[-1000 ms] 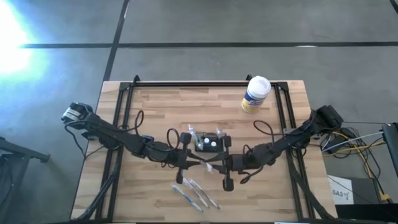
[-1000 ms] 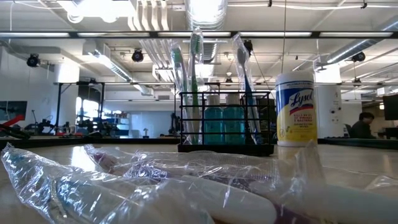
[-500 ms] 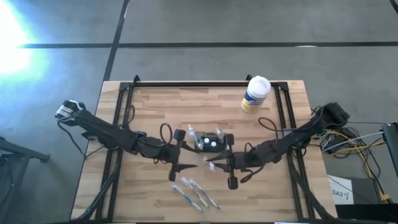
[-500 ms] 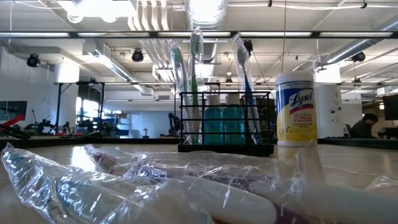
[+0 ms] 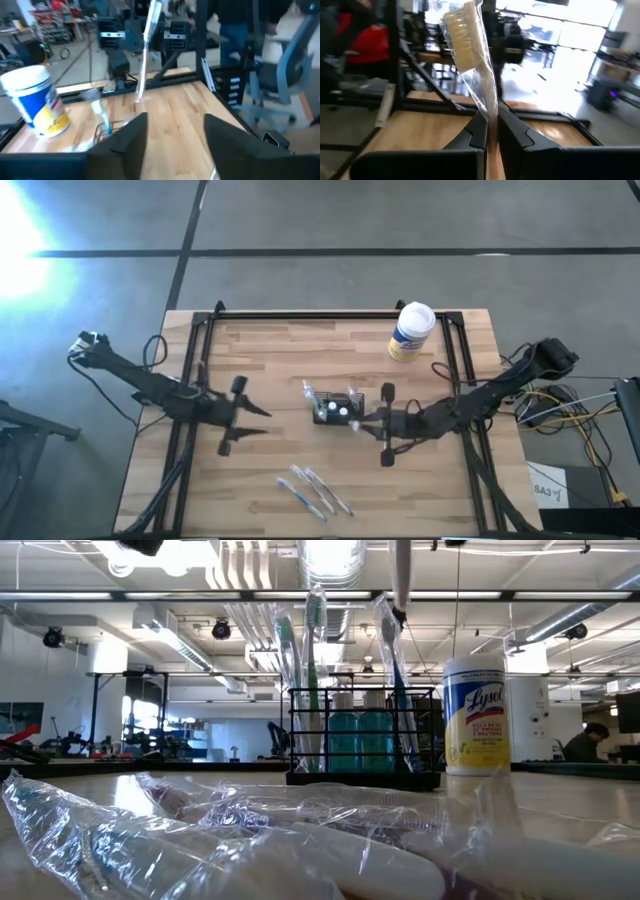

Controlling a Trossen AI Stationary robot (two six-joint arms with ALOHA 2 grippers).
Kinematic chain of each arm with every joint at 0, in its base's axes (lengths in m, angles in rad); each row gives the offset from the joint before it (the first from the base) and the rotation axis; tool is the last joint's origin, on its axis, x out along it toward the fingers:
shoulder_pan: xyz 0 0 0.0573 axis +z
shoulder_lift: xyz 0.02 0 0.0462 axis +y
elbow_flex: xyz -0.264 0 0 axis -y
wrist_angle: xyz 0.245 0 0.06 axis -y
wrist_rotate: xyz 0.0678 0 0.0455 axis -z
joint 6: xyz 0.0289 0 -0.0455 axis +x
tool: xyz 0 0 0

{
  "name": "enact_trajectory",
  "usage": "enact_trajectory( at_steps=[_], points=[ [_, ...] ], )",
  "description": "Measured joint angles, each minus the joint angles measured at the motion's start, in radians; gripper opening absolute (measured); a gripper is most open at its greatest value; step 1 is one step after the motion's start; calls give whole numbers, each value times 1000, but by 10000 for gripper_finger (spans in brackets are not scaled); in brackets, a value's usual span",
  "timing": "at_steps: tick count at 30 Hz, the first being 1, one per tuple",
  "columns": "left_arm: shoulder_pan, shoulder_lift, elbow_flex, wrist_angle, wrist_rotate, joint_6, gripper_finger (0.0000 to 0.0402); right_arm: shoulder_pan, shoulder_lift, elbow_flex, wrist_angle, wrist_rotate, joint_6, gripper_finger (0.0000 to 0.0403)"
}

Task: Pick & Place toothbrushing station
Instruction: Put the orange toothbrush into the black mesh organizer

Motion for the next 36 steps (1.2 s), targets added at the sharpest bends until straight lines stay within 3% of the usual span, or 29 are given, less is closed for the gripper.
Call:
enact_trajectory(
  at_steps=[6, 8, 13, 19, 36],
  points=[
    [-3, -224, -305, 197, -54, -53, 35, -9, -48, -100, 3, 153, 42, 18],
    [-3, -274, -384, 269, -53, -55, 13, -11, -45, -123, 27, 219, 43, 18],
    [-3, -357, -494, 389, -52, -54, 20, -10, -11, -191, 213, 291, 26, 18],
    [-4, -396, -512, 384, -49, -51, 17, -10, 69, -250, 406, 290, 24, 18],
    [-3, -394, -510, 379, -41, -53, 16, -10, 290, -232, 452, 397, 72, 18]
  ],
)
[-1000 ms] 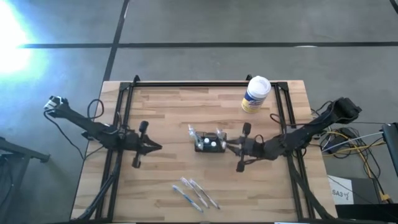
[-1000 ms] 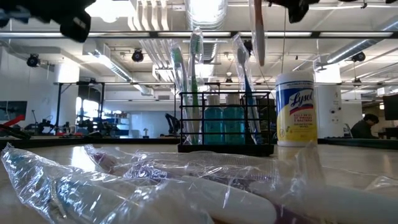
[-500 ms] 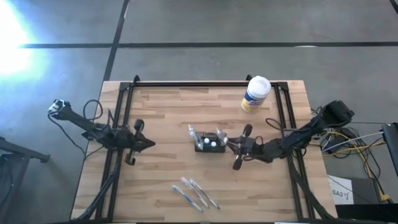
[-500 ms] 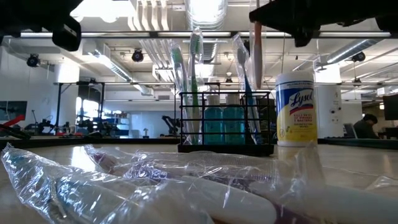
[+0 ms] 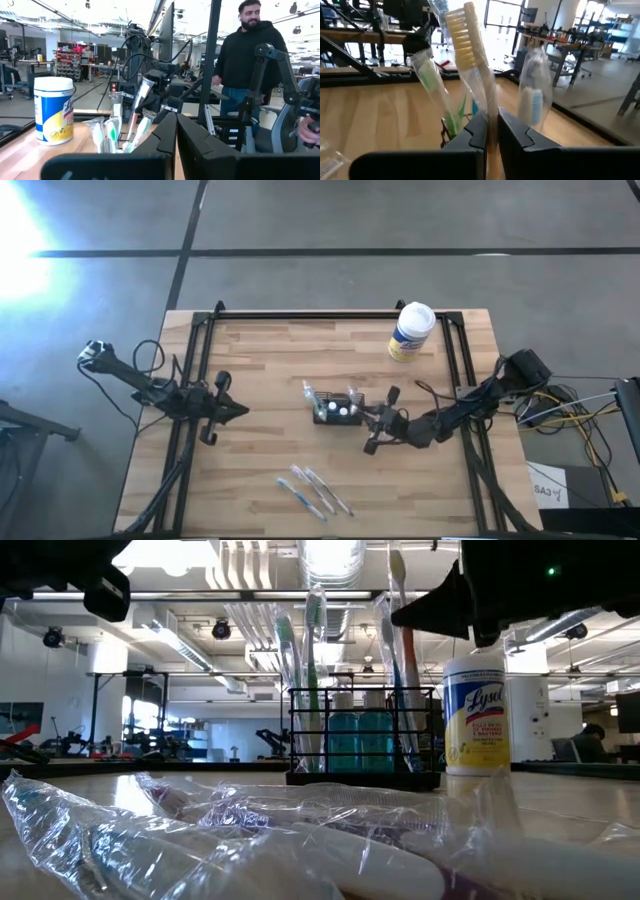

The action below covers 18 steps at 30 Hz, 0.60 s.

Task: Pick & Place toothbrushing station
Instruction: Put the orange toothbrush into the black mesh organizer

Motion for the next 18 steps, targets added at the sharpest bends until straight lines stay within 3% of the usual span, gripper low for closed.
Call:
enact_trajectory(
  at_steps=[10, 18],
  points=[
    [0, 0, 2, -3, 0, -1, 16, 0, 66, -2, -2, -2, 109, 25],
    [0, 0, 1, -11, 0, -24, 12, 0, 44, -1, -5, -5, 175, 70]
  ],
)
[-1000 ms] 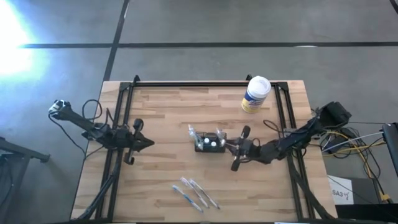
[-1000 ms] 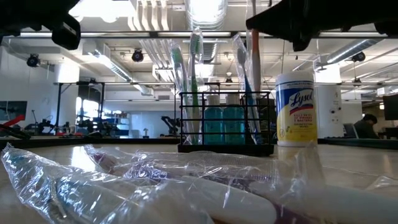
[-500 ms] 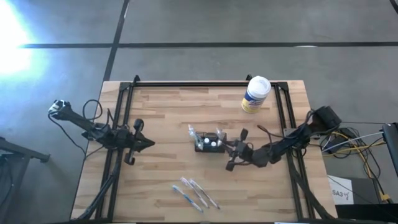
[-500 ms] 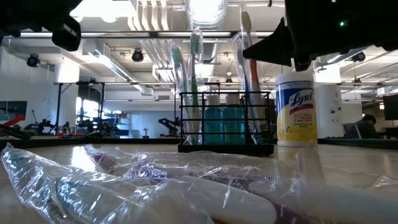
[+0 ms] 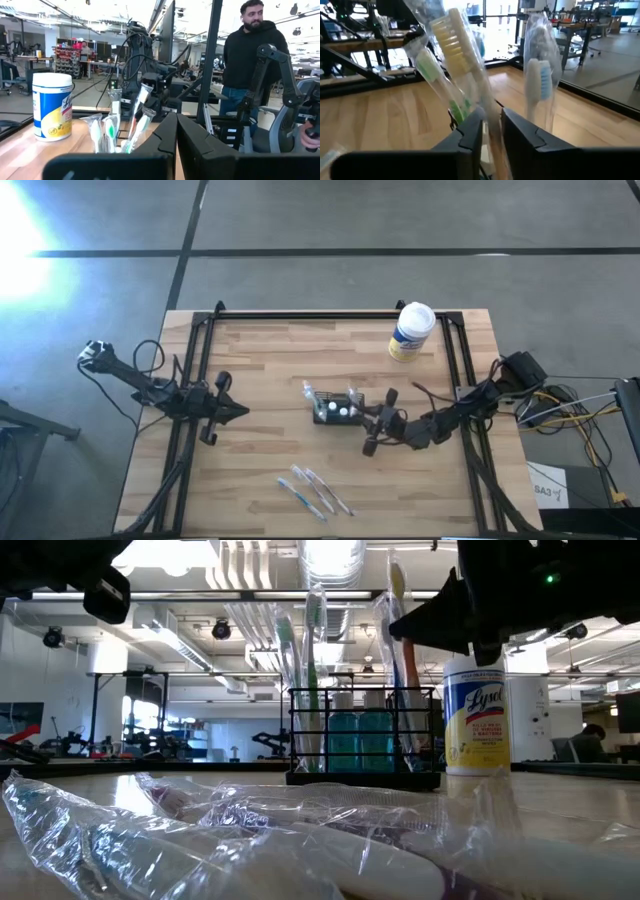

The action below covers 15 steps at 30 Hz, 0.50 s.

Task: Pick & Place toothbrushing station
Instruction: Put the orange toothbrush into the black mesh organizer, then put the blue toothbrush into the black mesh organizer

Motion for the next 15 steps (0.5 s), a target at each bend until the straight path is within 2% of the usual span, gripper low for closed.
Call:
enact_trajectory(
  at_steps=[8, 15],
  points=[
    [0, 1, 0, -4, -2, 0, 12, 0, -54, 4, 0, -1, -29, 129],
    [0, 1, 0, -6, -4, 1, 12, 3, -107, 9, -3, 0, -96, 150]
  ],
)
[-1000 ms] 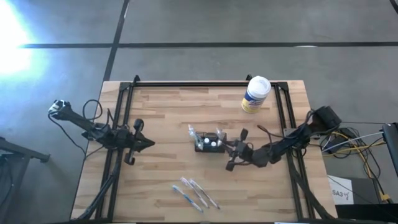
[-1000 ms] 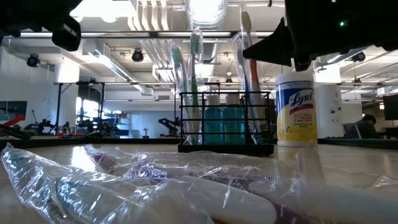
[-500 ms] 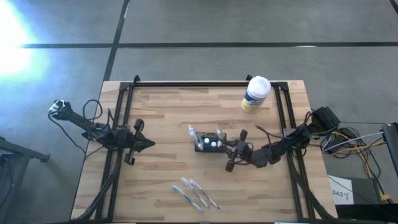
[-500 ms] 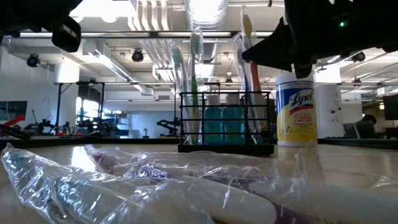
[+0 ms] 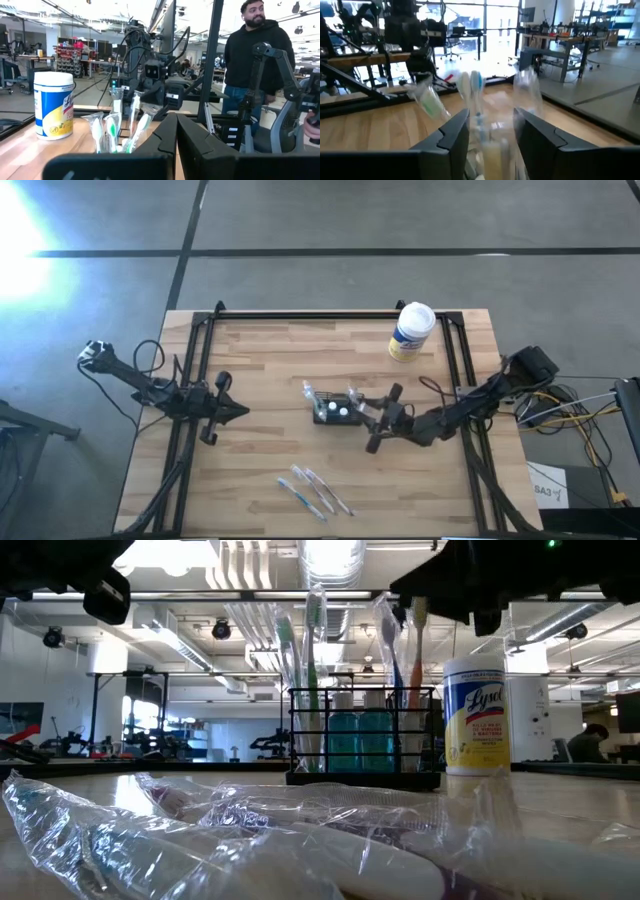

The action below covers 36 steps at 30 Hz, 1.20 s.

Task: Pick & Place toothbrushing station
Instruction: Put the blue toothbrush into the black mesh organizer

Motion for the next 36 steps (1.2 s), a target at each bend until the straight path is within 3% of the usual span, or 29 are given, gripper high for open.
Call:
enact_trajectory(
  at_steps=[8, 11, 15, 22, 29, 36],
  points=[
    [0, 0, -1, -10, 0, -3, 12, 67, -110, 56, 0, 0, -218, 145],
    [0, 0, -1, -29, 0, -10, 12, 112, -148, 85, -28, 0, -223, 139],
    [2, -2, 1, -46, -22, -15, 6, 155, -185, 140, -259, -1, -140, 125],
    [1, -2, 0, -139, -66, -75, 11, 186, -162, 265, -735, -2, 202, 76],
    [1, 1, 0, -192, -53, -98, 14, 206, -42, 335, -763, -20, 218, 14],
    [3, 2, 0, -192, -112, -107, 10, 207, 71, 428, -763, -61, 228, 12]
  ],
)
